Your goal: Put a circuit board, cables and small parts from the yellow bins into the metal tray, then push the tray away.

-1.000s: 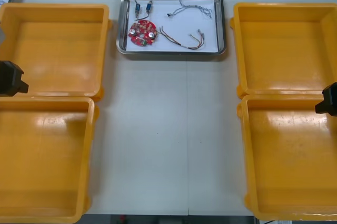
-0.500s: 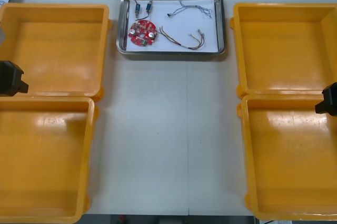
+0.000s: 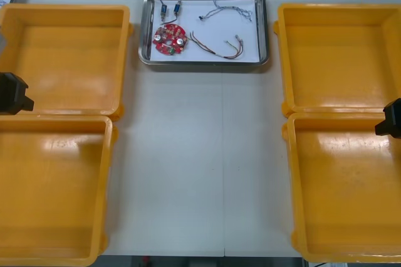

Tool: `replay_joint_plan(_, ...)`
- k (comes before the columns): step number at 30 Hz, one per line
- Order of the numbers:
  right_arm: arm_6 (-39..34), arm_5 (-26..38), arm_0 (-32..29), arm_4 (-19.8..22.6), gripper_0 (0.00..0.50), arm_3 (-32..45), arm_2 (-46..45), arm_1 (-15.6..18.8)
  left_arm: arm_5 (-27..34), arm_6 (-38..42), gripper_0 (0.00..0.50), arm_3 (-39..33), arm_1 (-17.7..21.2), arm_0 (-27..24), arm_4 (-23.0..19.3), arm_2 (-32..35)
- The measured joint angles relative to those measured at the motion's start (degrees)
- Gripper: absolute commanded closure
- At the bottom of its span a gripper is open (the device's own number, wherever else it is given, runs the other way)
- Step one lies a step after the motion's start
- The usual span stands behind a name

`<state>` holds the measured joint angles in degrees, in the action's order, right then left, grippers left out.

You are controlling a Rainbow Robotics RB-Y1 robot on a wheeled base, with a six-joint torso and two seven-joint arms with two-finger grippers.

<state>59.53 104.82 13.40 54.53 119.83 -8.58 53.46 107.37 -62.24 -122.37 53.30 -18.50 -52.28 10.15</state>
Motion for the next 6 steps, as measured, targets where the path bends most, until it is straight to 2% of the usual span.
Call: replay_joint_plan(6,0.00,0.00,0.00,0.00,0.000,0.00,0.00,0.00,0.00,0.00,0.000,0.00,0.00,0.00,0.00,0.00)
